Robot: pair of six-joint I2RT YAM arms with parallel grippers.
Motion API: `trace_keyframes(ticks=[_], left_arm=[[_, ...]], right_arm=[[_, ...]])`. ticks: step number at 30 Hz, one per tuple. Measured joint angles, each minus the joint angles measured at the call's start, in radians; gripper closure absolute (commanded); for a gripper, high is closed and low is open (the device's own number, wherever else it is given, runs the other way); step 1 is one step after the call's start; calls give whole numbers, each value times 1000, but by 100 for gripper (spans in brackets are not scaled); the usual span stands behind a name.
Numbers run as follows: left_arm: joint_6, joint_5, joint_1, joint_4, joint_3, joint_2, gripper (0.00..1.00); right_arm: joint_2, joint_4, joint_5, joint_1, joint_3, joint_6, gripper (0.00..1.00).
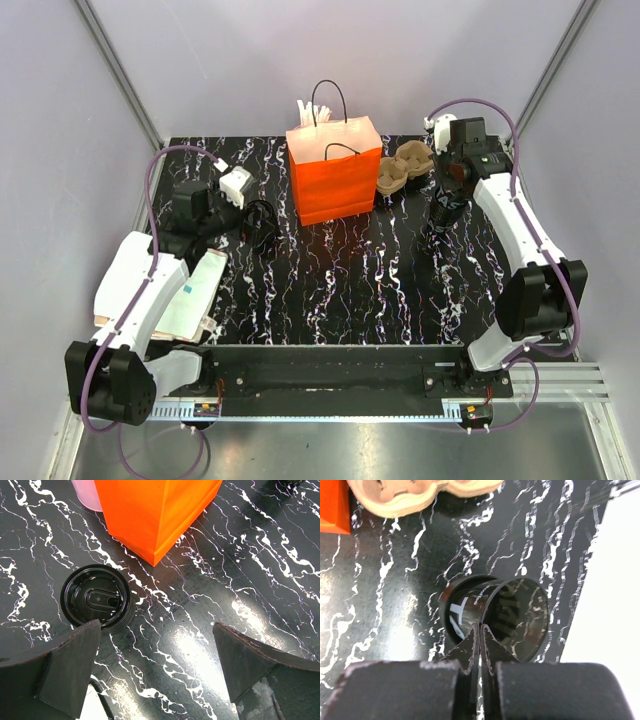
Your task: Pack the takeout coffee
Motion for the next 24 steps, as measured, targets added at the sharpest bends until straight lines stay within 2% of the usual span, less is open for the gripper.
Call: trace_keyframes(ticks=[15,24], left_arm=[[-2,0,5,1,0,-4,1],[-6,-1,6,8,0,-7,1]], right_arm=[[-50,2,110,13,33,-52,100],[-113,4,213,101,63,-114,100]])
